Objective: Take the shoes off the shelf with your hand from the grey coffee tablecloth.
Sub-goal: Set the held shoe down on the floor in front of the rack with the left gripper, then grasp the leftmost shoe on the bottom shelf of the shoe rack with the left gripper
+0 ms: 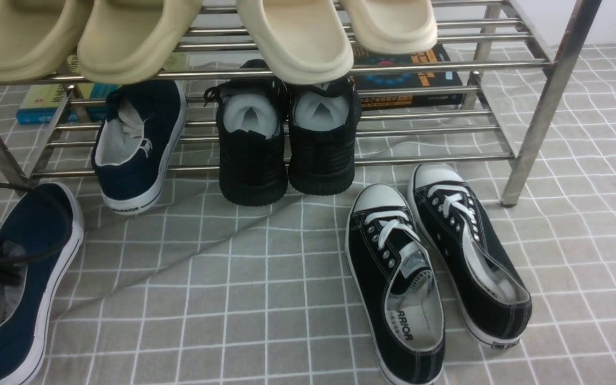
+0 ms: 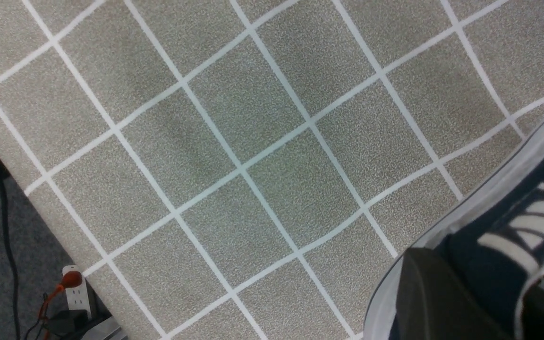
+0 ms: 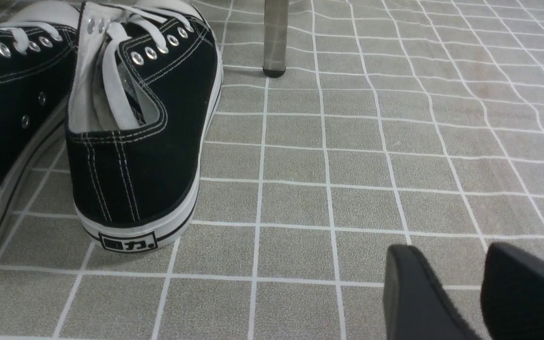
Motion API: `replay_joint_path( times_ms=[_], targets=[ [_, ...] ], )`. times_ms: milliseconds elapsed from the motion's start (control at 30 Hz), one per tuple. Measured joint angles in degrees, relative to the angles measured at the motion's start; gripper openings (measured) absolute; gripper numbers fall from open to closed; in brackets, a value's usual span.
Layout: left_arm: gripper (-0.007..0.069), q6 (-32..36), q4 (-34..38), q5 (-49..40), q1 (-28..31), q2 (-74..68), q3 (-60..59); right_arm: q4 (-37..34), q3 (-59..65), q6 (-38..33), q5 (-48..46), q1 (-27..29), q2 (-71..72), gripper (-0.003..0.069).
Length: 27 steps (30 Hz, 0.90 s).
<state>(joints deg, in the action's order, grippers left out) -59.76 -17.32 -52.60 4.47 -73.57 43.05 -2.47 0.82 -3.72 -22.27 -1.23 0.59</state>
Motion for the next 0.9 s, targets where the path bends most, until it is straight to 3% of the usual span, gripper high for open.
replay_joint_path(
  times_ms=[133, 467, 633, 733, 900],
  targets=[
    [0.0104, 1.67, 0.12, -2.71, 0.00, 0.00, 0.00, 0.00, 0.00, 0.00, 0.00, 0.00, 0.00, 0.0239],
    [0.0362, 2.17, -0.46, -3.48, 0.00, 0.45, 1.30, 0.00, 0.00, 0.00, 0.00, 0.00, 0.00, 0.0239],
    [0.0410, 5.36, -1.94, -7.46, 0.00, 0.45, 7.86, 0.00, 0.00, 0.00, 0.00, 0.00, 0.00, 0.0239],
    [0.0395, 6.95, -3.25, -7.18, 0.00, 0.31, 13.20, 0.00, 0.00, 0.00, 0.00, 0.00, 0.00, 0.0239],
    [0.0141, 10.75, -4.28, -3.06, 0.06, -5.55, 22.39, 0.00, 0.00, 0.00, 0.00, 0.00, 0.00, 0.0239]
  ],
)
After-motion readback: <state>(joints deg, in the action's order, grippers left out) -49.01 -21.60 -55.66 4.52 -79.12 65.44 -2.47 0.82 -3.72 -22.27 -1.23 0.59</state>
